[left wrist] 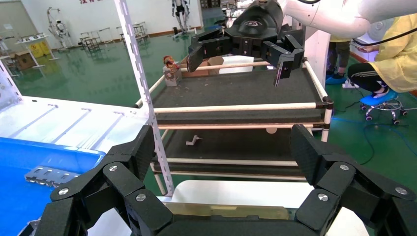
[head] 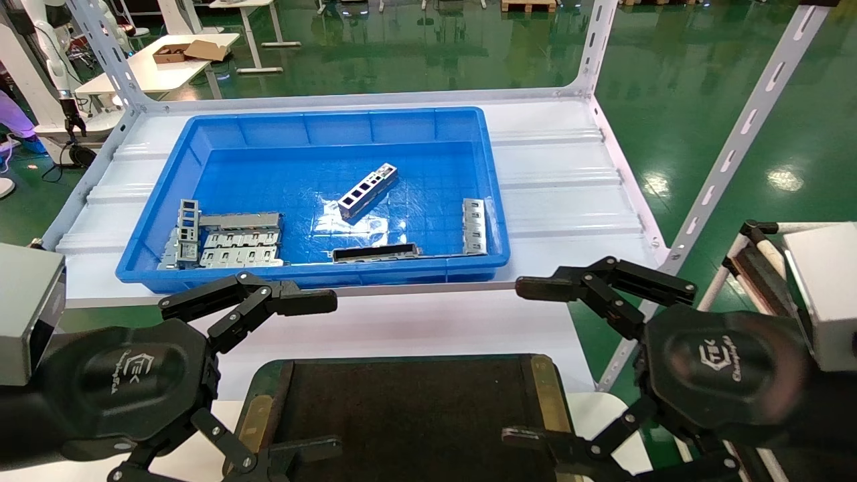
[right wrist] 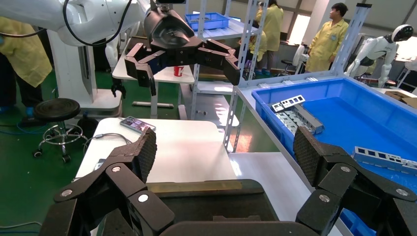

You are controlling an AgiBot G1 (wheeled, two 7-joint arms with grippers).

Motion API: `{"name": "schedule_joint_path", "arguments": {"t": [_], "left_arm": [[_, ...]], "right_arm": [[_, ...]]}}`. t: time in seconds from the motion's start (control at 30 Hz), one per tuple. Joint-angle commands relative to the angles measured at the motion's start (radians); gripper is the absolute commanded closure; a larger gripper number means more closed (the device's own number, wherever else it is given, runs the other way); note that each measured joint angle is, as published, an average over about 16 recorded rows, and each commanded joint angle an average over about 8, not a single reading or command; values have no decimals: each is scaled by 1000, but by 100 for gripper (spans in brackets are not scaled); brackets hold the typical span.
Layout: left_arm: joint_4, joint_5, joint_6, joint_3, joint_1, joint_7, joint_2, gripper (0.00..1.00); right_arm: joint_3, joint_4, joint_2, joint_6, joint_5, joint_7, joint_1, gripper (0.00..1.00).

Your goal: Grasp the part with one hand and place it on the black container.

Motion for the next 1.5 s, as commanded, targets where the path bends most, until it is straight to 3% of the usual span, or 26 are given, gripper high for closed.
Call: {"name": "schedule_joint_path", "arguments": {"t": [0.03,0.5,0.87,1.17,1.5], "left_arm": [[0,0,0,0,0,0,0,0],[0,15,-15,3,-2,2,2,0],[12,122,-149,23,-31,4,45,0],[75,264,-311,71,-102,-22,134,0],[262,437,-496,140,-235,-20,299,0]], "right_arm": [[0,0,0,0,0,0,0,0],[0,0,0,0,0,0,0,0],[0,0,0,0,0,0,0,0],[0,0,0,0,0,0,0,0],[0,0,0,0,0,0,0,0]]}}
